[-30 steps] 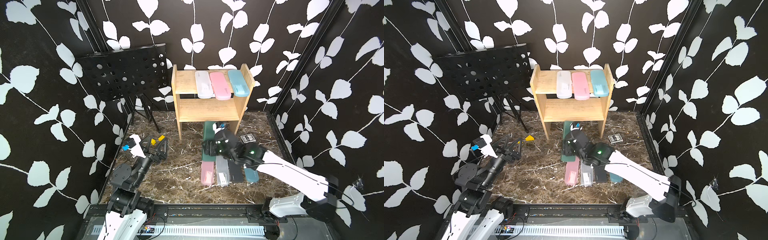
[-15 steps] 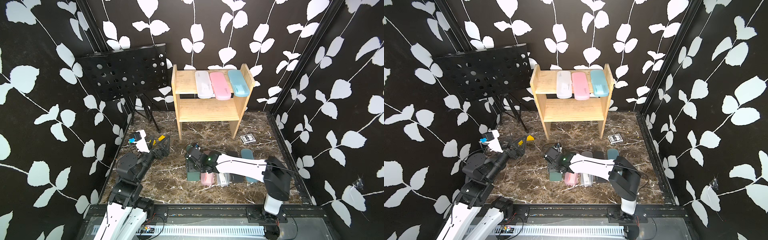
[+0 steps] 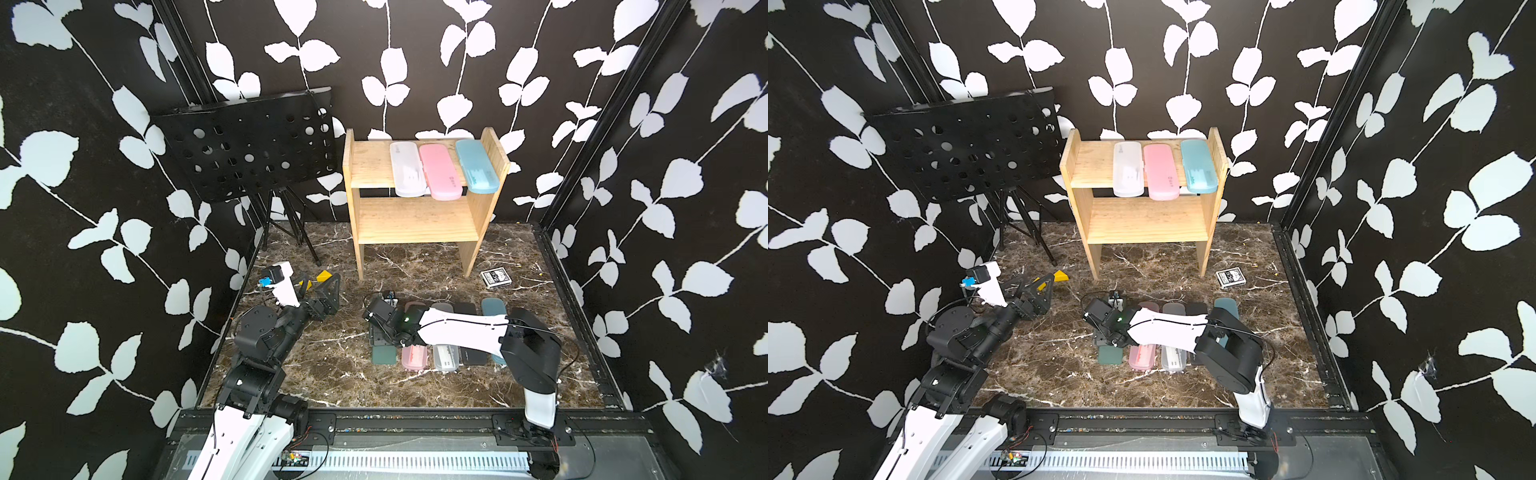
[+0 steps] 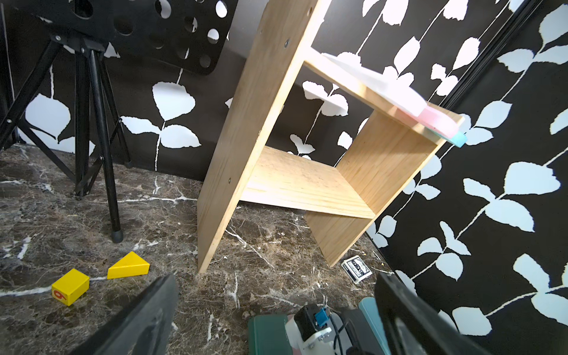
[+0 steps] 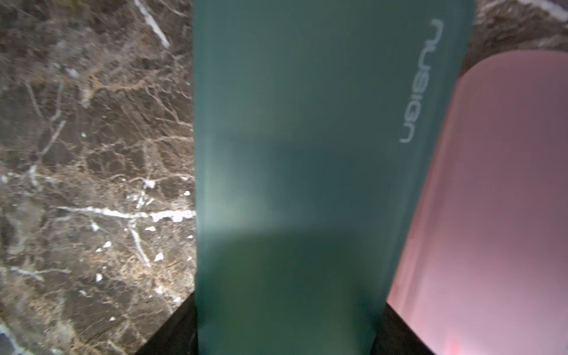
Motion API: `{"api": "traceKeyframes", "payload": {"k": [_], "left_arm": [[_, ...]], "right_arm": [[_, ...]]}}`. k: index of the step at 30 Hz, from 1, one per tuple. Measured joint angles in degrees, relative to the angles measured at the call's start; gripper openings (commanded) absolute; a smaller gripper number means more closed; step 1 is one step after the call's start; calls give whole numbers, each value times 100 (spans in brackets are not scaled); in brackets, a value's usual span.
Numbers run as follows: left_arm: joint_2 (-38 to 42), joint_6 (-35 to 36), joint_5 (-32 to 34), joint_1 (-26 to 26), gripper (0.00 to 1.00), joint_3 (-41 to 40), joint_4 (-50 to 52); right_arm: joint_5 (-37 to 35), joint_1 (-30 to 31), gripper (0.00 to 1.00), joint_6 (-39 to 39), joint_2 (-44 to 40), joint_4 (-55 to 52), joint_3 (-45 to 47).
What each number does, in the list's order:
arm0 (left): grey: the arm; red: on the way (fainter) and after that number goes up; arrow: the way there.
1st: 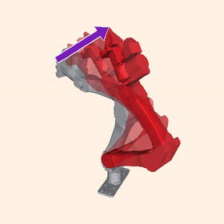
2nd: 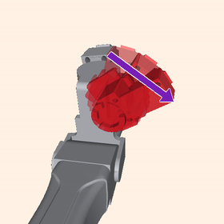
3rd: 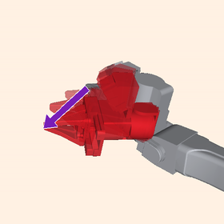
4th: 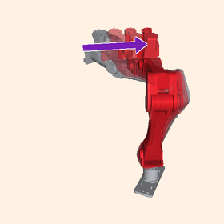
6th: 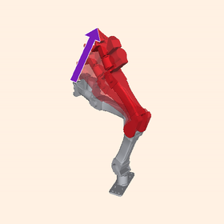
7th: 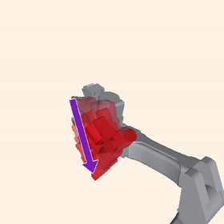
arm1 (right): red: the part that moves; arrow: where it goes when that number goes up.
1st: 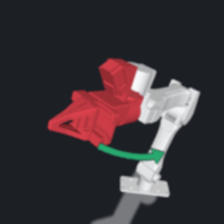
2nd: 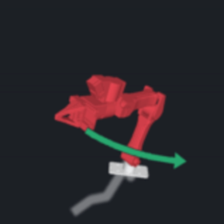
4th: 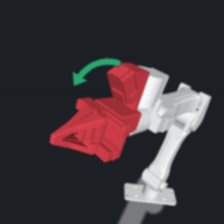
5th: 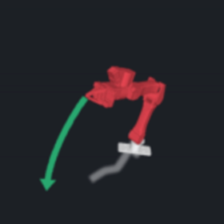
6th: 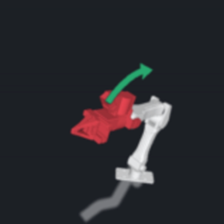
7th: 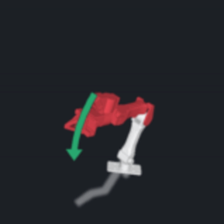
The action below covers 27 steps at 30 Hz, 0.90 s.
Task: Remove the pencil cases from the shelf
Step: Place the pencil case at the center of the board.
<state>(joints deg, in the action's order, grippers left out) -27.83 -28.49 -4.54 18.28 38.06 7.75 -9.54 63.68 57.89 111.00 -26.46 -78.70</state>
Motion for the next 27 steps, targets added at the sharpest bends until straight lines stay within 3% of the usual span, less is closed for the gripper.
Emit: {"api": "traceKeyframes", "payload": {"k": [4,8,11,21,27], "left_arm": [[-9,-79,-4,0,99,-103,0],[-15,-118,-2,0,99,-116,-7],[-15,-133,-4,0,99,-116,-28],[-28,-219,-42,0,99,-116,-42],[-468,-704,-361,0,99,-17,-293]], "right_arm": [[-9,-33,68,0,26,-52,0],[-9,-66,84,-2,28,-61,0],[-9,-85,89,2,33,-63,0],[-127,-68,94,-186,-46,-68,0],[-610,-24,99,-555,-1338,-87,114]]}}
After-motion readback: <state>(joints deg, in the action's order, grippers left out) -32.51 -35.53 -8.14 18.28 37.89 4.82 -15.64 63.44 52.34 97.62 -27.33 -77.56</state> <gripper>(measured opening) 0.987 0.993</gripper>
